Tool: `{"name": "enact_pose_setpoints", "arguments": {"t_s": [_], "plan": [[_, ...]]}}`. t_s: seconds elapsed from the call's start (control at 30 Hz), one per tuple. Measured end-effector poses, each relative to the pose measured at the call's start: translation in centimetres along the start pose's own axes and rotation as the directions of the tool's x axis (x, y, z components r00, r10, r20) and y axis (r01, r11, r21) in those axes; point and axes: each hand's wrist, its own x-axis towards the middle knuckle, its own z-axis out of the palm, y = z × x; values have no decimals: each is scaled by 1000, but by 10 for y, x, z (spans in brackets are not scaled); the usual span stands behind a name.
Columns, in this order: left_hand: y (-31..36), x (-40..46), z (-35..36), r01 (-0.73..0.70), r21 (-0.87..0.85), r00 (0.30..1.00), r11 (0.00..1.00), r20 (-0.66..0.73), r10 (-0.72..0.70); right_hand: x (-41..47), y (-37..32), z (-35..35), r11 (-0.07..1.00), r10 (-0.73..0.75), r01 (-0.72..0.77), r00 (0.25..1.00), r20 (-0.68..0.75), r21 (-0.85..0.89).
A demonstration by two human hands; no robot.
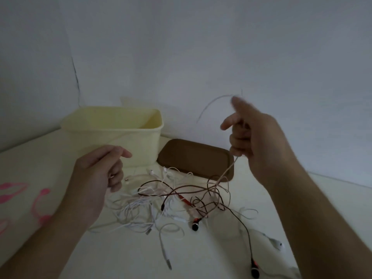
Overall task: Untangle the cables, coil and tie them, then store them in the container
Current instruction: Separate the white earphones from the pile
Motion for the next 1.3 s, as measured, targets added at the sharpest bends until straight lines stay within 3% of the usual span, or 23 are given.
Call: {"name": "enact_pose_setpoints", "arguments": {"t_s": [0.13,0.23,0.37,0.43,0.5,0.67,0.77,0.93,1.0,1.17,1.23,1.3], "plan": [[4,-6,3,-199,221,978,955,102,181,-8,9,27,991,-58,88,962,266,-103],[10,-16,7,-362,231,895,903,359,266,-16,20,55,952,-26,150,909,416,-268],[12,-27,22,-173,138,882,975,462,91,-24,36,82,804,-47,339,855,516,-488],[12,-24,24,-177,183,909,967,407,89,-23,36,83,771,-90,388,851,517,-505],[11,-17,20,-170,221,965,960,234,117,-17,34,77,748,-143,384,890,433,-542],[14,0,4,-150,-16,976,989,-160,145,1,21,44,722,-276,302,951,141,-622],[10,5,-2,-151,-65,956,986,-263,130,5,15,32,873,-221,215,975,38,-437],[12,4,-3,-132,-67,935,989,-339,101,6,10,24,902,-261,201,959,-111,-382],[13,3,-5,-131,-63,928,989,-359,100,8,9,18,959,-171,129,974,-151,-251],[4,5,-4,-69,44,934,997,-348,80,13,6,14,983,73,-67,997,-29,173],[0,6,-6,-50,164,943,985,-318,100,13,6,15,954,60,-76,996,64,289],[-1,5,-8,-28,394,957,919,-255,138,12,4,17,932,-12,-37,991,134,360]]}}
